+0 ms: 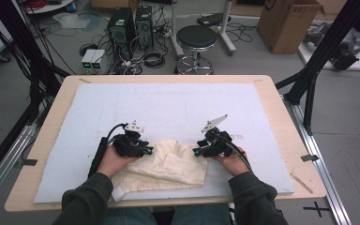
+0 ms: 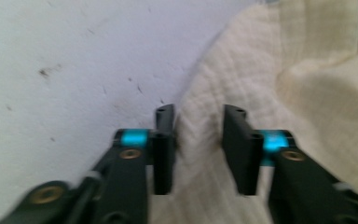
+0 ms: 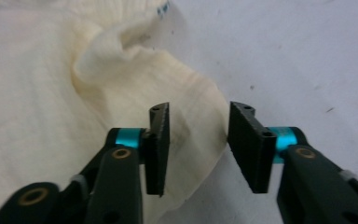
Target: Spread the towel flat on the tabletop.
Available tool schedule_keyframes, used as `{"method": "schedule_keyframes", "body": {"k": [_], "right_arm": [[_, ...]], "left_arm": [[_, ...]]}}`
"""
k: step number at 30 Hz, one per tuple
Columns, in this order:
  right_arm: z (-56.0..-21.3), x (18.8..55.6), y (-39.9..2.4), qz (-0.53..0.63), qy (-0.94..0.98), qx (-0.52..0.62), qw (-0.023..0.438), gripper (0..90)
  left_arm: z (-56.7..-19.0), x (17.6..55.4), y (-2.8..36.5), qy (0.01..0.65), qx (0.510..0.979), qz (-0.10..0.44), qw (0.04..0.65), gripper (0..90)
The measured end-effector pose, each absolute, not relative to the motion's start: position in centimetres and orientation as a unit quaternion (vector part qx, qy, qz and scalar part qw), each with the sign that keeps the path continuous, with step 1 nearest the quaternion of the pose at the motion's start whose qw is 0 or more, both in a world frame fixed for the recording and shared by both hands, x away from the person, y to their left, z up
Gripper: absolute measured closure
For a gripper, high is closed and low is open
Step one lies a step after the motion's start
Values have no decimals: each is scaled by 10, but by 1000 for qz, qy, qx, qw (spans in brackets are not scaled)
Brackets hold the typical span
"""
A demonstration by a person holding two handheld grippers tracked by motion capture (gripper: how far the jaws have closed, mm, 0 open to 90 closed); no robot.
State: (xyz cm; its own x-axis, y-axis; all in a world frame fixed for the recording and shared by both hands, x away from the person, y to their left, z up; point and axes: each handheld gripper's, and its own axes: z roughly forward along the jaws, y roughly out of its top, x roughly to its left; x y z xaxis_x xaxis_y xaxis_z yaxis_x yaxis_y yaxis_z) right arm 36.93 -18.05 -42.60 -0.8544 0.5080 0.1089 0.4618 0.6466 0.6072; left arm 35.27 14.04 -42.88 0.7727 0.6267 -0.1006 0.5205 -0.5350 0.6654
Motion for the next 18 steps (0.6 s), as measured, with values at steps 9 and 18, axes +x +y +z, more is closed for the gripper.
{"method": "schedule_keyframes", "body": {"k": [9,18], "right_arm": [[-410,366,-188,343,894,272,99,859],[-411,354,-192,341,896,268,99,853]], "left_arm": [[-407,340,168,381,835,150,369,857],[-413,309,177,373,841,83,383,808]]}}
